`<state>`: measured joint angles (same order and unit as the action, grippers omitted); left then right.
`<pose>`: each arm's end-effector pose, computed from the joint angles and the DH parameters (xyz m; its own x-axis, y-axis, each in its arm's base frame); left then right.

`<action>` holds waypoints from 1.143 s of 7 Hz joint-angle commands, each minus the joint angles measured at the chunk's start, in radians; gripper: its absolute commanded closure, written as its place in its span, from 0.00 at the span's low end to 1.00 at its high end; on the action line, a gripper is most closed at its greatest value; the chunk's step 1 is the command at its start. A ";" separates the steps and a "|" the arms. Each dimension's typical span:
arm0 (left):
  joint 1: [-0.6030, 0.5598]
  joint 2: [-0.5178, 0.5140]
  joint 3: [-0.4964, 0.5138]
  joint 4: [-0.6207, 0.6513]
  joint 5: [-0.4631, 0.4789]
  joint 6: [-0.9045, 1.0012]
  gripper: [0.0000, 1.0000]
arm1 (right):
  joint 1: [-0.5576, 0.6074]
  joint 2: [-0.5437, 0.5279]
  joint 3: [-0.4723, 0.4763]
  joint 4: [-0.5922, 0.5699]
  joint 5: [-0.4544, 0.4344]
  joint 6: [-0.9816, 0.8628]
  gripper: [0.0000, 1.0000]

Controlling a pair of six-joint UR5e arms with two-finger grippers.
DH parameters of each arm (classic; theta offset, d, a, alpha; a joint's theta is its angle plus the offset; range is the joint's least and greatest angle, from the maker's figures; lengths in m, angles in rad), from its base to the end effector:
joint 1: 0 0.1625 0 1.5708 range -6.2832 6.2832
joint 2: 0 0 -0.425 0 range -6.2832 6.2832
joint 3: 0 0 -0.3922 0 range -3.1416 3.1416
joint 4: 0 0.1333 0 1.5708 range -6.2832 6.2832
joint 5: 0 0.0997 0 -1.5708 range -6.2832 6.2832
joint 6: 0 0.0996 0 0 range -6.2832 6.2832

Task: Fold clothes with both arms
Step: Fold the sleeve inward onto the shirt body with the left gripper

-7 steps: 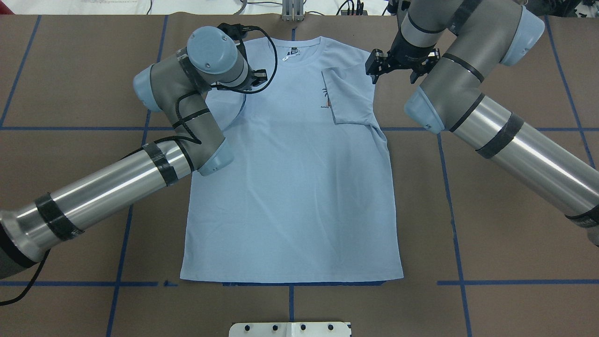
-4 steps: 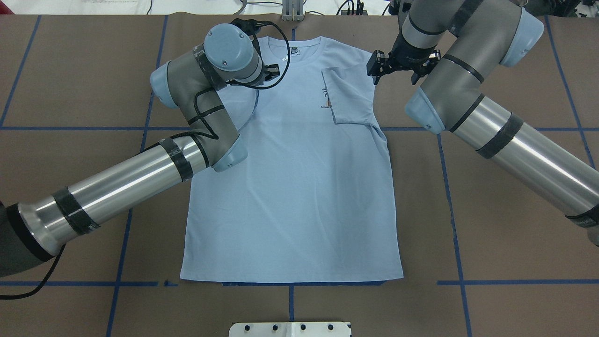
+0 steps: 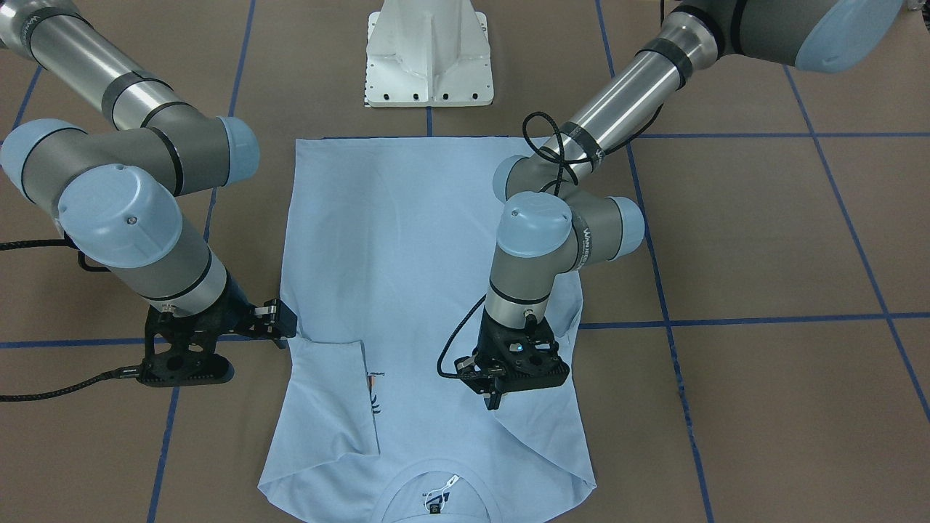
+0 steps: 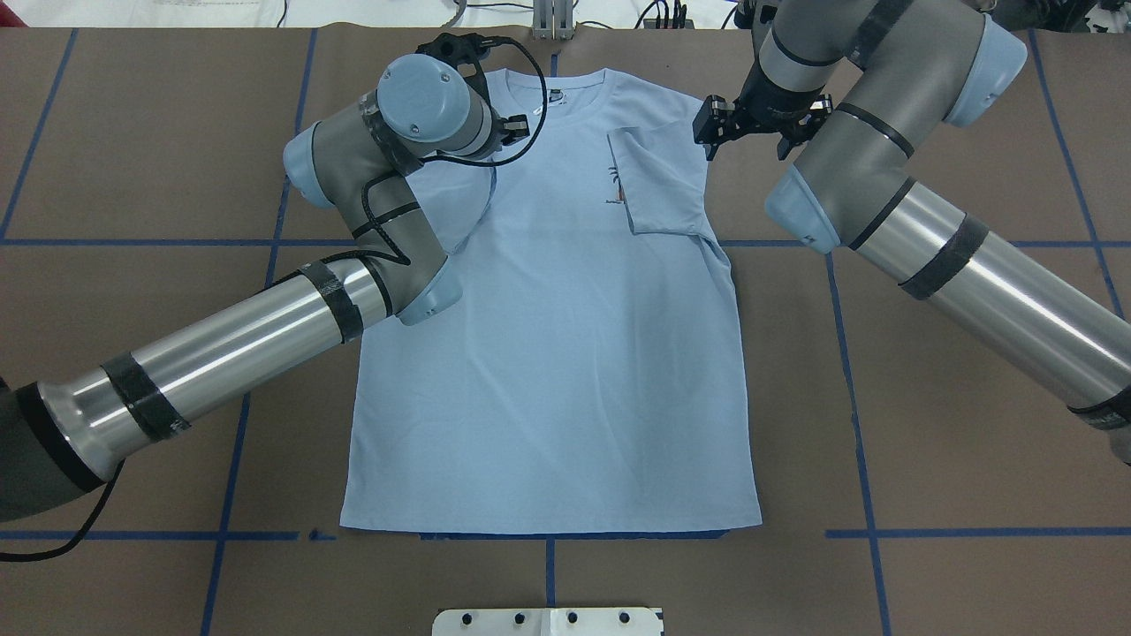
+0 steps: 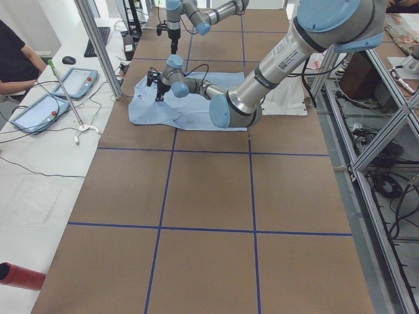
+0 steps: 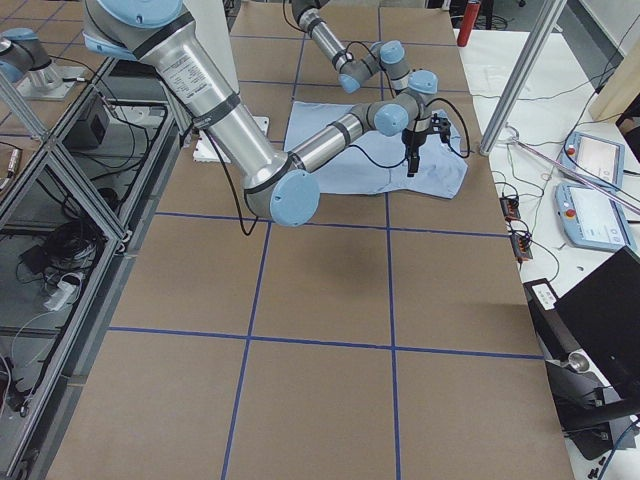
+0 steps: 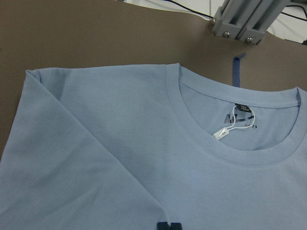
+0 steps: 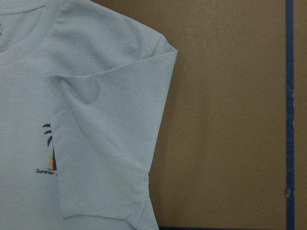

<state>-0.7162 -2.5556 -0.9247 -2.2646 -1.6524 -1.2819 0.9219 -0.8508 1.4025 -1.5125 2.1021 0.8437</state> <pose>0.5668 -0.6593 0.2325 0.5421 -0.0954 -0.8349 0.4664 0.8606 0.2046 -0.3843 -0.6438 0.2897 0.7101 -0.0121 0.7040 -0.0529 0.9961 0.0705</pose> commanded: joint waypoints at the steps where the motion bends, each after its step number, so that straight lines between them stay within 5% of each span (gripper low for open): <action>1: -0.002 0.000 0.003 -0.035 0.005 -0.001 0.88 | 0.002 -0.004 -0.002 0.000 -0.001 -0.002 0.00; 2: -0.003 0.001 0.003 -0.047 0.005 0.001 0.02 | 0.002 -0.005 -0.007 0.024 -0.001 0.000 0.00; 5: -0.009 0.009 -0.037 -0.068 -0.007 -0.017 0.00 | 0.002 -0.005 -0.008 0.034 0.010 0.008 0.00; 6: -0.011 0.049 -0.104 -0.046 -0.032 -0.014 0.00 | 0.000 -0.013 0.010 0.037 0.012 0.021 0.00; 8: -0.009 0.220 -0.394 0.150 -0.132 -0.002 0.00 | -0.093 -0.152 0.209 0.073 -0.057 0.156 0.00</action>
<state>-0.7254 -2.4338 -1.1474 -2.2283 -1.7440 -1.2913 0.8872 -0.9191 1.4936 -1.4674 2.0952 0.9180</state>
